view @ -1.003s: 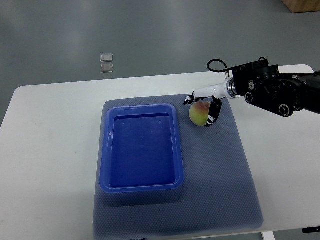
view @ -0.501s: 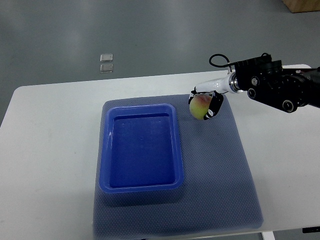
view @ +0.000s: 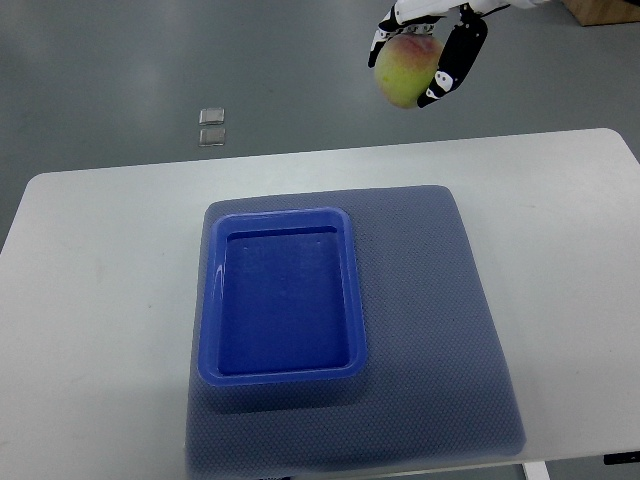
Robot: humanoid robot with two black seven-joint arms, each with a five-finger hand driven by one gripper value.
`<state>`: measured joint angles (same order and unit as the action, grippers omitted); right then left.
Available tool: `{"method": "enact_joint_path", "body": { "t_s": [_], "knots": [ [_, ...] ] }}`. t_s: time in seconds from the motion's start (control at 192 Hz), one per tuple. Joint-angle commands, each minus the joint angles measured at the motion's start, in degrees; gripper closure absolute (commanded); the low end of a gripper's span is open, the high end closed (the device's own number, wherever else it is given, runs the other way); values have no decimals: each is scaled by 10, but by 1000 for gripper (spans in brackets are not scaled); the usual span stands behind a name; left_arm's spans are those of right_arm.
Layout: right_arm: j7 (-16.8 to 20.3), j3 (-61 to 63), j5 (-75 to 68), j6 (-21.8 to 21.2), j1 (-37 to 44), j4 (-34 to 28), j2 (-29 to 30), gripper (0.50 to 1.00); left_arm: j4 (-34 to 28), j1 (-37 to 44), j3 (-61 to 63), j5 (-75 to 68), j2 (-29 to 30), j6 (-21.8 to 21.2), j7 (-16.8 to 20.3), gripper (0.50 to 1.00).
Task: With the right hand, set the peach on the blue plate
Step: 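Carry the peach over the blue tray and lower it inside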
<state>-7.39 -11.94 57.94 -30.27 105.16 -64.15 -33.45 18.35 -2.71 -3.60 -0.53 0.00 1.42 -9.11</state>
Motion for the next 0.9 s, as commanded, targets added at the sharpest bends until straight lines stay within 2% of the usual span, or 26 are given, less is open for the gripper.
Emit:
{"method": "enact_joint_path", "body": {
  "t_s": [0.0,0.037,0.042,0.131,0.183,0.188,0.198,0.324,0.47,0.674,0.893],
  "knots": [
    [0,1,-19,10,2,-2,16,1000,1,0,0,0,0,0,0,500],
    [0,1,-19,10,2,-2,16,1000,1,0,0,0,0,0,0,500],
    [5,0,-49,27,2,-2,42,1000,1,0,0,0,0,0,0,500],
    [18,-1,-96,51,-1,3,90,1000,1,0,0,0,0,0,0,500],
    [18,-1,-96,51,-1,3,90,1000,1,0,0,0,0,0,0,500],
    [19,-8,-107,64,-2,11,128,1000,1,0,0,0,0,0,0,500],
    [19,-10,-107,68,-3,15,138,1000,1,0,0,0,0,0,0,500],
    [19,-25,-108,97,-29,63,232,1000,2,0,1,-1,0,0,0,500],
    [19,-35,-101,104,-80,126,334,1000,3,0,1,-1,0,0,0,500],
    [19,-43,-79,114,-157,192,334,1000,-2,0,0,0,0,0,0,500],
    [18,-52,-65,116,-210,210,334,1000,-2,0,0,0,0,0,0,500]
  ]
}}
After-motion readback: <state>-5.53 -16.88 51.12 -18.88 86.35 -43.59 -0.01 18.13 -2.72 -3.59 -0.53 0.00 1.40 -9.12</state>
